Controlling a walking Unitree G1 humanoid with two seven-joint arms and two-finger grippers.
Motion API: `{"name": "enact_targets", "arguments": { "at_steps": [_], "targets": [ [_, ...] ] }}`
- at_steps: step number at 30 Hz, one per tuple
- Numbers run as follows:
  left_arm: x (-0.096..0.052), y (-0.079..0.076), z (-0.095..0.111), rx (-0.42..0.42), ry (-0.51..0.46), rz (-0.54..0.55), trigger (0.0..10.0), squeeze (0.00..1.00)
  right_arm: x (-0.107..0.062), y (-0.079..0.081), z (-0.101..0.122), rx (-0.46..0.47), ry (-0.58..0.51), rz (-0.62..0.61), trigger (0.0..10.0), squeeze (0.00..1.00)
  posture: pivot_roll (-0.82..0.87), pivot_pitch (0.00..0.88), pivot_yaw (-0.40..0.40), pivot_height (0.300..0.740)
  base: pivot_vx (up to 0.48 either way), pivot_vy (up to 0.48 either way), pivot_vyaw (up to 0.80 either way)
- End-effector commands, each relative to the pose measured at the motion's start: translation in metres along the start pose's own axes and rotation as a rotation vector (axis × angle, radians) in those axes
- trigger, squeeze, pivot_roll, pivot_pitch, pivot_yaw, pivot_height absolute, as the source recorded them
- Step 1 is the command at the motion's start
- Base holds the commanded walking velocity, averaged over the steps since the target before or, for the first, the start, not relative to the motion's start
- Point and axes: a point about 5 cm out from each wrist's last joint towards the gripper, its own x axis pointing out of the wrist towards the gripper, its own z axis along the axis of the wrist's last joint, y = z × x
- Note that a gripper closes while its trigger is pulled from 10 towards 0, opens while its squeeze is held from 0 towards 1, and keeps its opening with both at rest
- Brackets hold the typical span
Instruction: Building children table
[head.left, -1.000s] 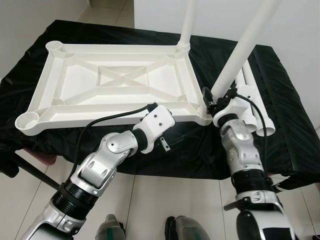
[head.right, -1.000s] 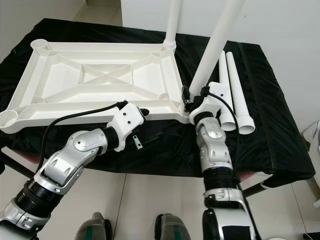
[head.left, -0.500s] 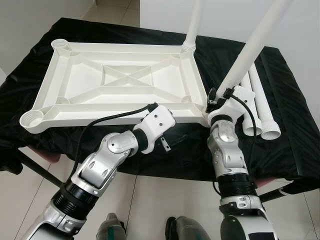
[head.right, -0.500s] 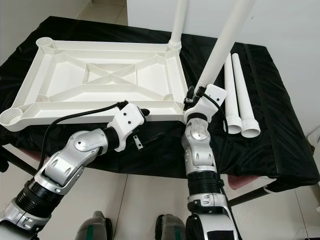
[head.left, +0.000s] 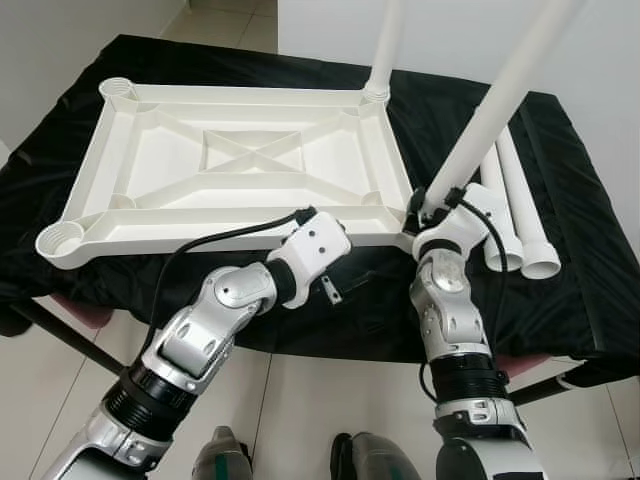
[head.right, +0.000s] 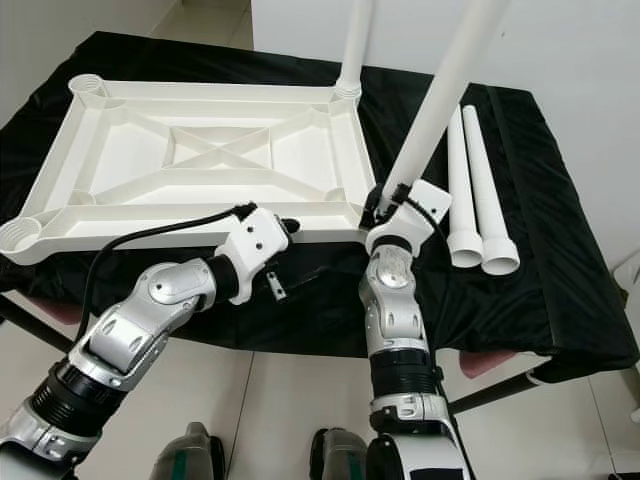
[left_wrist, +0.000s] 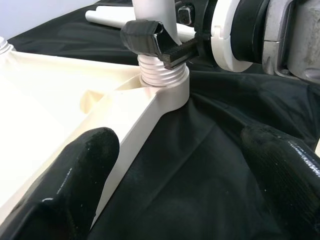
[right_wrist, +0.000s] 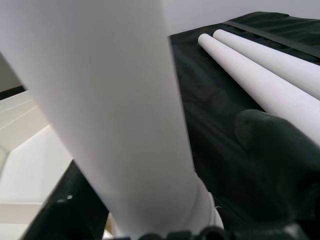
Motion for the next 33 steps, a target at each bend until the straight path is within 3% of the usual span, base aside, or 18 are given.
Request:
{"name": "enact_targets", "arguments": {
  "at_steps": [1,7,8,10,17,20,23,29,32,33],
  "targets": [
    [0.000,-0.008,0.002,0.002,-0.007,-0.081,10.0,0.00,0.002,-0.002,0.000,0.011,0.000,0.042,10.0,1.00,-0.02,0.025,-0.039,0.740,0.000,0.000,0.00],
    [0.000,-0.008,0.002,-0.001,-0.008,-0.075,10.0,0.00,0.009,-0.005,0.005,-0.006,-0.017,0.171,10.0,1.00,-0.02,0.028,-0.038,0.740,0.000,0.000,0.00],
    [0.000,-0.007,0.002,-0.003,-0.008,-0.069,10.0,0.00,0.010,-0.004,0.005,-0.008,0.000,0.255,10.0,0.00,-0.02,0.029,-0.038,0.740,0.000,0.000,0.00],
    [0.000,-0.003,0.003,-0.015,-0.009,-0.047,10.0,0.00,0.012,-0.004,0.005,-0.017,0.020,0.392,10.0,0.00,-0.02,0.036,-0.035,0.740,0.000,0.000,0.00],
    [0.002,0.002,0.005,-0.044,-0.009,-0.019,10.0,0.00,0.019,-0.011,0.008,-0.026,0.020,0.505,10.0,0.00,-0.02,0.040,-0.035,0.740,0.000,0.000,0.00],
    [0.003,0.004,0.007,-0.057,-0.006,-0.003,10.0,0.00,0.025,-0.014,0.005,-0.050,0.052,0.620,10.0,0.00,-0.02,0.039,-0.038,0.740,0.000,0.000,0.00],
    [0.003,0.005,0.008,-0.058,-0.008,0.000,10.0,0.00,0.027,-0.015,0.005,-0.067,0.050,0.640,10.0,0.00,-0.02,0.039,-0.038,0.740,0.000,0.000,0.00],
    [0.003,0.006,0.008,-0.071,-0.003,0.014,10.0,0.00,0.031,-0.021,-0.001,-0.110,0.104,0.814,10.0,0.00,-0.01,0.030,-0.046,0.740,0.000,0.000,0.00],
    [0.003,0.006,0.007,-0.072,-0.001,0.017,10.0,0.00,0.032,-0.024,-0.003,-0.115,0.118,0.832,10.0,0.00,0.00,0.025,-0.051,0.740,0.000,0.000,0.00],
    [0.004,0.007,0.007,-0.076,-0.001,0.019,10.0,0.00,0.034,-0.028,-0.004,-0.125,0.127,0.845,4.7,0.00,-0.01,0.023,-0.050,0.740,0.000,0.000,0.00]
  ]
}}
